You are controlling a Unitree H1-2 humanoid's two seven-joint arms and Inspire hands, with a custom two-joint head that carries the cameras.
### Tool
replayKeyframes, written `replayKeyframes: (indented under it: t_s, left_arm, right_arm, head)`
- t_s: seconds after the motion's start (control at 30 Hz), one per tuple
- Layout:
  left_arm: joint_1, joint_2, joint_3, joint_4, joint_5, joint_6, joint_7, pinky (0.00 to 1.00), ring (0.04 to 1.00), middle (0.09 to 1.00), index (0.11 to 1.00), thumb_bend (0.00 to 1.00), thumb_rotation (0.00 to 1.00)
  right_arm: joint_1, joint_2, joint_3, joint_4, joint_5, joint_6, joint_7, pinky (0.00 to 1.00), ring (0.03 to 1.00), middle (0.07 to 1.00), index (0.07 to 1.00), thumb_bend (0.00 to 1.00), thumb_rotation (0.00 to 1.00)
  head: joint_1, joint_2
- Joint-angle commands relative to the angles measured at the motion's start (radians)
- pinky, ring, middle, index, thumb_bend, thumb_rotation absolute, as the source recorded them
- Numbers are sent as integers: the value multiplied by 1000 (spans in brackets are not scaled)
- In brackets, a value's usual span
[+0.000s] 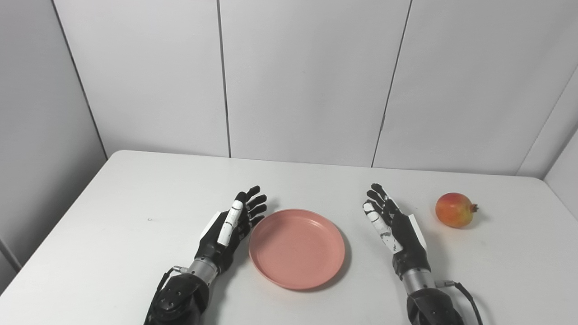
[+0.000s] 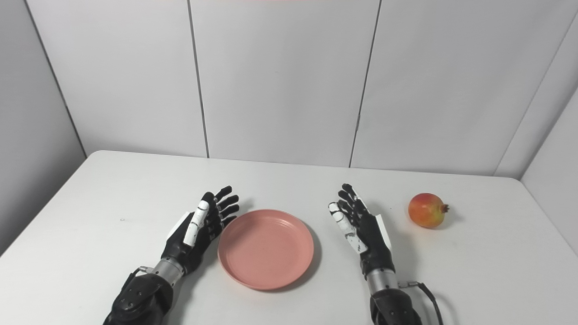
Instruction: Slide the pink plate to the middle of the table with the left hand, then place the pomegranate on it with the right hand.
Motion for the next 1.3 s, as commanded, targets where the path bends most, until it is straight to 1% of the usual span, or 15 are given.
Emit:
replayKeyframes:
  t_s: [0.0, 0.13, 0.27, 0.37, 0.47, 0.53, 0.6, 0.67, 0.77, 0.87, 0.93, 0.97, 1.07, 1.13, 1.27]
  left_arm:
    - [-10, 12, 6, -31, -13, 28, -5, 901, 927, 925, 924, 670, 1000]
    - [-10, 22, 12, -38, -15, 32, -9, 901, 926, 922, 919, 660, 1000]
    - [-15, 31, 22, -25, -23, 21, -21, 905, 928, 923, 918, 662, 1000]
    - [-18, 36, 25, -14, -22, 13, -23, 903, 926, 922, 917, 666, 1000]
    - [-20, 45, 25, 0, -28, -2, -34, 901, 926, 924, 921, 674, 1000]
    - [-21, 52, 27, 8, -39, -11, -47, 911, 933, 930, 928, 673, 1000]
    - [-22, 57, 29, 16, -45, -20, -59, 924, 942, 938, 937, 674, 1000]
    - [-24, 60, 31, 26, -46, -31, -64, 925, 944, 940, 938, 677, 1000]
    - [-30, 65, 32, 46, -46, -47, -70, 923, 942, 938, 930, 690, 1000]
    - [-35, 71, 35, 66, -49, -63, -79, 927, 942, 938, 926, 690, 1000]
    - [-37, 76, 36, 75, -53, -68, -90, 934, 948, 945, 938, 692, 1000]
    - [-38, 78, 37, 80, -55, -72, -96, 937, 952, 950, 944, 690, 1000]
    - [-42, 81, 41, 93, -64, -82, -110, 938, 954, 953, 946, 683, 1000]
    - [-44, 82, 42, 99, -64, -88, -113, 938, 955, 954, 944, 682, 1000]
    - [-46, 82, 40, 106, -60, -95, -112, 938, 957, 955, 944, 692, 1000]
  right_arm:
    - [-50, 7, 5, -35, -10, 9, -11, 856, 873, 895, 913, 508, 775]
    - [-53, 16, 10, -41, -22, 21, -17, 856, 878, 900, 920, 504, 776]
    - [-65, 30, -2, -45, -26, 26, -39, 872, 882, 900, 915, 512, 793]
    - [-78, 30, -13, -43, -27, -13, -60, 882, 884, 901, 915, 504, 774]
    - [-89, 25, -8, -56, -76, -27, -97, 878, 866, 895, 910, 520, 754]
    - [-96, 22, -7, -70, -114, -26, -126, 875, 875, 888, 904, 538, 733]
    - [-101, 17, -5, -82, -146, -25, -150, 873, 892, 895, 904, 573, 745]
    - [-104, 10, -7, -92, -170, -47, -172, 857, 885, 891, 902, 590, 714]
    - [-117, 0, -13, -105, -203, -87, -214, 818, 860, 875, 892, 592, 590]
    - [-135, -13, -21, -106, -215, -103, -234, 824, 865, 872, 887, 615, 505]
    - [-143, -19, -31, -118, -205, -88, -236, 816, 870, 871, 887, 618, 460]
    - [-147, -21, -37, -125, -199, -77, -236, 800, 864, 872, 886, 624, 447]
    - [-156, -32, -56, -142, -205, -51, -244, 783, 855, 875, 886, 636, 446]
    - [-160, -38, -65, -144, -211, -48, -250, 796, 859, 876, 888, 647, 449]
    - [-170, -51, -89, -161, -242, -9, -271, 810, 861, 867, 882, 666, 455]
  head:
    - [-15, 2]
    - [-44, 9]
    - [-68, 8]
    - [-79, 8]
    - [-111, 5]
    - [-129, 3]
    - [-143, 3]
    - [-154, -2]
    - [-165, -7]
    - [-195, -10]
    - [-195, -10]
    - [-212, -11]
    - [-218, -9]
    - [-218, -9]
    - [-211, -9]
